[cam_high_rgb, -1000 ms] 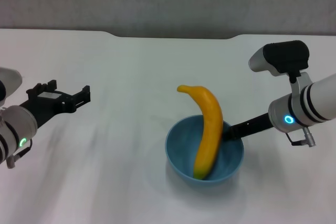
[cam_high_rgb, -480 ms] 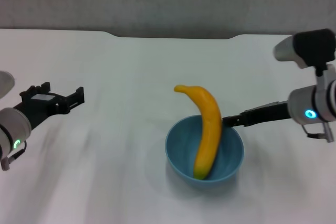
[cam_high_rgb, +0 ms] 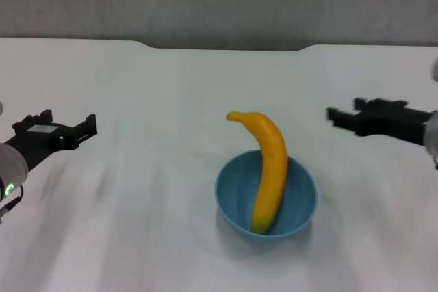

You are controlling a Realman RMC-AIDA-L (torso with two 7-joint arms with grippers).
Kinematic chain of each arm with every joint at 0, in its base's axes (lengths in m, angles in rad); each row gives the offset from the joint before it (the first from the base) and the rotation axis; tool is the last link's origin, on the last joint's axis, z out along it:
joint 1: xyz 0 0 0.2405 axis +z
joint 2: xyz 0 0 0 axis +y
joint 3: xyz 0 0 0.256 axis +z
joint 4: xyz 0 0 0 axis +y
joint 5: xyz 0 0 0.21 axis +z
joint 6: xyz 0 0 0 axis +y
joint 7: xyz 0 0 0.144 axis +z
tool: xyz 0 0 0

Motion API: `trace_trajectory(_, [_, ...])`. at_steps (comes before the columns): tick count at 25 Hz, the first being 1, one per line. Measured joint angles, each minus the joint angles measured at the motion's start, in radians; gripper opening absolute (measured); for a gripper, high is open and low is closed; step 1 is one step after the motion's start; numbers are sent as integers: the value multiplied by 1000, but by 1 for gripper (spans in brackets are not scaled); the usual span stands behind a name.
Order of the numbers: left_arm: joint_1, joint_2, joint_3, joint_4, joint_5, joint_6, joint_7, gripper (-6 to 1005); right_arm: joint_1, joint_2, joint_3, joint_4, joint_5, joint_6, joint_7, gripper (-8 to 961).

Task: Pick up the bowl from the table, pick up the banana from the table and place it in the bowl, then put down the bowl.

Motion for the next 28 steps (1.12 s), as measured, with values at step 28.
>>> trace_trajectory(28, [-14,-8,0,264,-642,-262,618,906,-28,13,-119,-791,1485,420,-1433,670])
